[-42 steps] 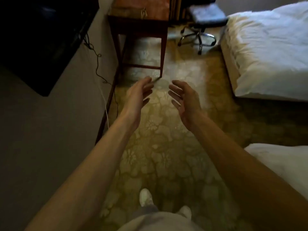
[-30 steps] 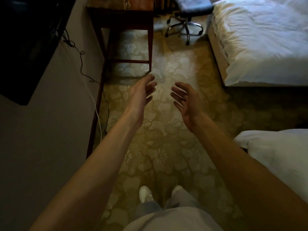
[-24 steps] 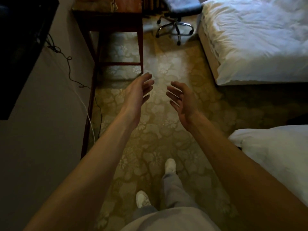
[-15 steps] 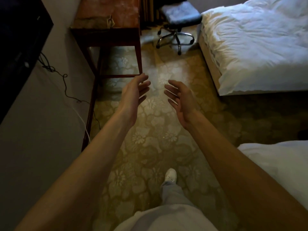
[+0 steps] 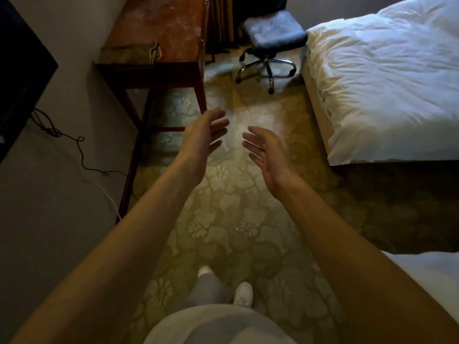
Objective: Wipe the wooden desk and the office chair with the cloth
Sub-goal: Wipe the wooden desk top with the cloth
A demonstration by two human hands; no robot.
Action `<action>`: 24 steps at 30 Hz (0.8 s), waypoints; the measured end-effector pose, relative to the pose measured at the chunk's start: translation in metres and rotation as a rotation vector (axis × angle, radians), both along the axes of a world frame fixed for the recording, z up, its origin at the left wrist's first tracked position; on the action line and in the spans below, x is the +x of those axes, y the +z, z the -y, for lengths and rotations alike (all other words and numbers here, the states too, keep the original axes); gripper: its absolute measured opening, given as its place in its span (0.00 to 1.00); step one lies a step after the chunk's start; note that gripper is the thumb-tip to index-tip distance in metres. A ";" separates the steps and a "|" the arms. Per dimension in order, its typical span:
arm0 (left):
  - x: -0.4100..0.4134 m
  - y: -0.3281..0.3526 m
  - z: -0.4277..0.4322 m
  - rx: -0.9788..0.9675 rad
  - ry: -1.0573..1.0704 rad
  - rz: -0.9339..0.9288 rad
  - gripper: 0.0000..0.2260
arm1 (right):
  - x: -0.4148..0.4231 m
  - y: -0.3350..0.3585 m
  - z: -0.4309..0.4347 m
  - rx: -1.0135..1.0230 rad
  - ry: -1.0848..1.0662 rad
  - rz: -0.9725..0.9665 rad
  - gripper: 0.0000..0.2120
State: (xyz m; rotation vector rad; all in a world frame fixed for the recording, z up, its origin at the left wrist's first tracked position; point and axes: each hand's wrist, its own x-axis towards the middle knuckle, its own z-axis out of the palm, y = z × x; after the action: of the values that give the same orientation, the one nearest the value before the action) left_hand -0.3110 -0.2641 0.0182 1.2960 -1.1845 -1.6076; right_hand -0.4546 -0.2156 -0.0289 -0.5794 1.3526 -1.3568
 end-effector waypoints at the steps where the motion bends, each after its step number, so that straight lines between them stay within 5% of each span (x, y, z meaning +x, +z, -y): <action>1: -0.007 -0.003 0.010 0.010 -0.002 0.007 0.17 | -0.008 -0.003 0.009 0.014 0.004 -0.006 0.15; 24: -0.215 0.002 0.338 -0.049 -0.043 -0.056 0.10 | -0.218 0.011 0.319 -0.024 -0.131 -0.205 0.22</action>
State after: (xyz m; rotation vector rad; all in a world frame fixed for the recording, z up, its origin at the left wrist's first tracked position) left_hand -0.5256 -0.6026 0.0199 1.1947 -1.2167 -1.6252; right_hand -0.6726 -0.5347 -0.0178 -0.6703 1.5639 -1.4521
